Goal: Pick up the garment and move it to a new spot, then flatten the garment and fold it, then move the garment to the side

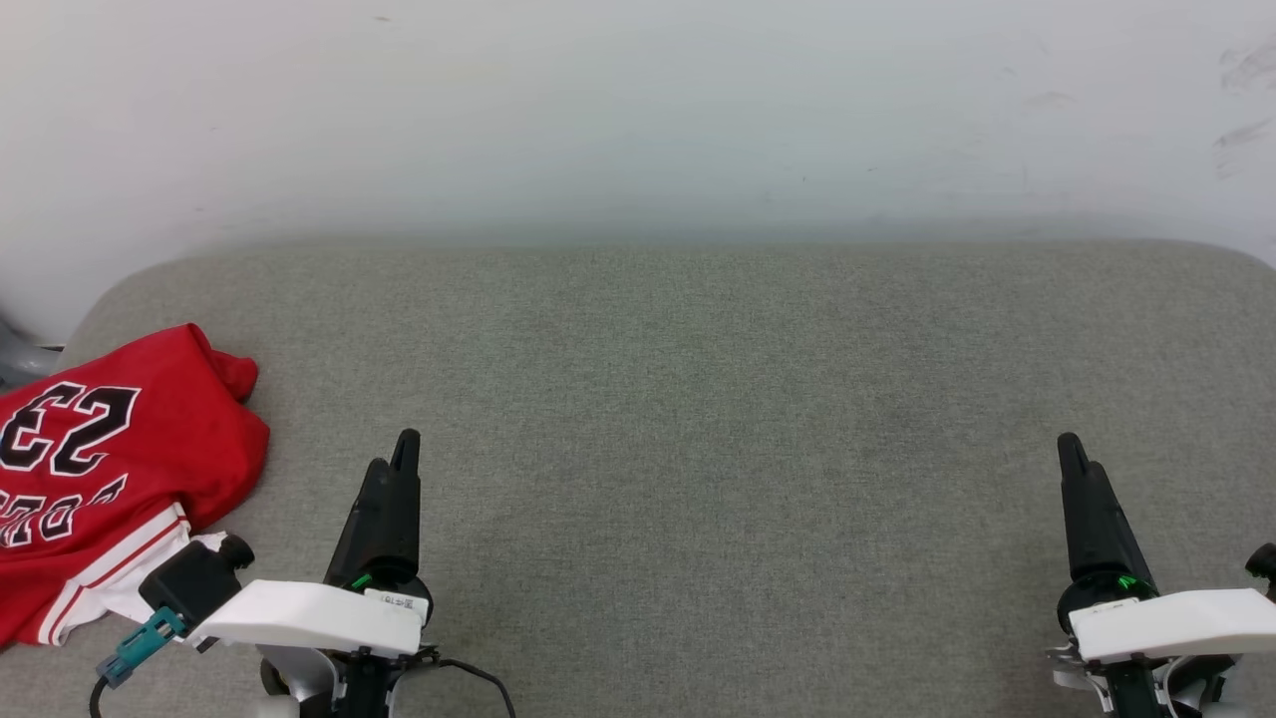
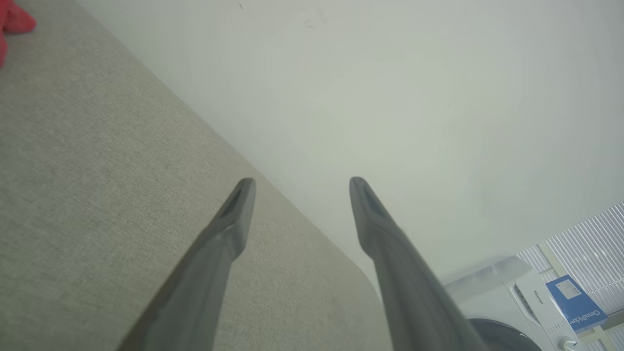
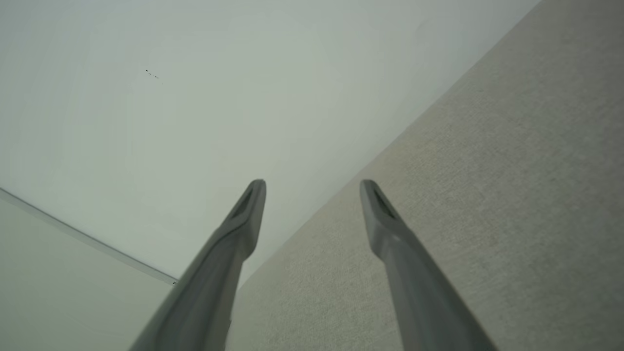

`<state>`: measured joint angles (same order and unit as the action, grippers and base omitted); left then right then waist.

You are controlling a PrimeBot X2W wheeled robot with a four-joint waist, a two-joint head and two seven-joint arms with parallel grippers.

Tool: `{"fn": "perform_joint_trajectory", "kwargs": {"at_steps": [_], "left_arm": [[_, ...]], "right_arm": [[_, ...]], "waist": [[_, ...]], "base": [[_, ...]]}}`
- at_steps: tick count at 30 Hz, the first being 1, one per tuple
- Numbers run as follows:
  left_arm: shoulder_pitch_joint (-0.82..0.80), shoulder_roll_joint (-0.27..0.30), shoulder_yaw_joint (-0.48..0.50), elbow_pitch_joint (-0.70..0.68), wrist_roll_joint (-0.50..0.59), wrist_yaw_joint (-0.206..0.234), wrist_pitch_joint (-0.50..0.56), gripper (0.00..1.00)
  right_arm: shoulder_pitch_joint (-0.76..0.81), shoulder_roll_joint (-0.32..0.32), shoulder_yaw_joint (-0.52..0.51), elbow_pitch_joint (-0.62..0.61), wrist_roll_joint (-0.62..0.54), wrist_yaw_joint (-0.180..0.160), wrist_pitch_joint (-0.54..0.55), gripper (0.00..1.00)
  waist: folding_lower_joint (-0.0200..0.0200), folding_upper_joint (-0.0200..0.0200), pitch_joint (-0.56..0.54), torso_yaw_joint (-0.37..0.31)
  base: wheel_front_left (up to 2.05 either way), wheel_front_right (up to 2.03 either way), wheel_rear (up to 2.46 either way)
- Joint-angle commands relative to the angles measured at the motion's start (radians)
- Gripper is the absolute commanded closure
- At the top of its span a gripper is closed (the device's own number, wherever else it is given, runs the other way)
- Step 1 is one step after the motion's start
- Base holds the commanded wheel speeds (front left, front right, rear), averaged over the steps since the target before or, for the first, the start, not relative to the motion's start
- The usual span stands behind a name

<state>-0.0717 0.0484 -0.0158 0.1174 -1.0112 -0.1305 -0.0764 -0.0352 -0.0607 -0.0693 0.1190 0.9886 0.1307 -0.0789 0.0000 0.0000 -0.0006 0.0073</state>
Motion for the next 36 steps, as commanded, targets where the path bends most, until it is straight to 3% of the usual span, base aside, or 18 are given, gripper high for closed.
{"fn": "perform_joint_trajectory", "kwargs": {"at_steps": [1,18,32,36], "left_arm": [[-0.013,0.002,0.001,-0.018,0.048,0.0,-0.011,0.0],[-0.004,0.007,-0.005,-0.031,0.408,0.0,-0.062,0.0],[0.005,0.022,-0.019,-0.029,0.657,0.022,-0.107,0.0],[0.008,0.024,-0.022,-0.025,0.687,0.025,-0.115,0.0]], "right_arm": [[-0.001,0.0,-0.001,-0.021,-0.048,0.0,-0.009,0.0],[0.005,0.006,0.005,-0.07,-0.402,0.0,-0.015,0.0],[0.025,0.006,-0.004,-0.131,-0.695,0.0,-0.002,0.0],[0.03,0.008,-0.009,-0.137,-0.727,0.0,0.001,0.0]], "waist": [[0.0,0.0,0.0,0.0],[0.0,0.0,0.004,0.0],[0.0,0.0,0.006,0.003],[0.0,0.0,0.005,0.002]], "base": [[0.0,0.0,0.0],[0.0,0.0,0.0],[0.0,0.0,0.0],[0.0,0.0,0.0]]}}
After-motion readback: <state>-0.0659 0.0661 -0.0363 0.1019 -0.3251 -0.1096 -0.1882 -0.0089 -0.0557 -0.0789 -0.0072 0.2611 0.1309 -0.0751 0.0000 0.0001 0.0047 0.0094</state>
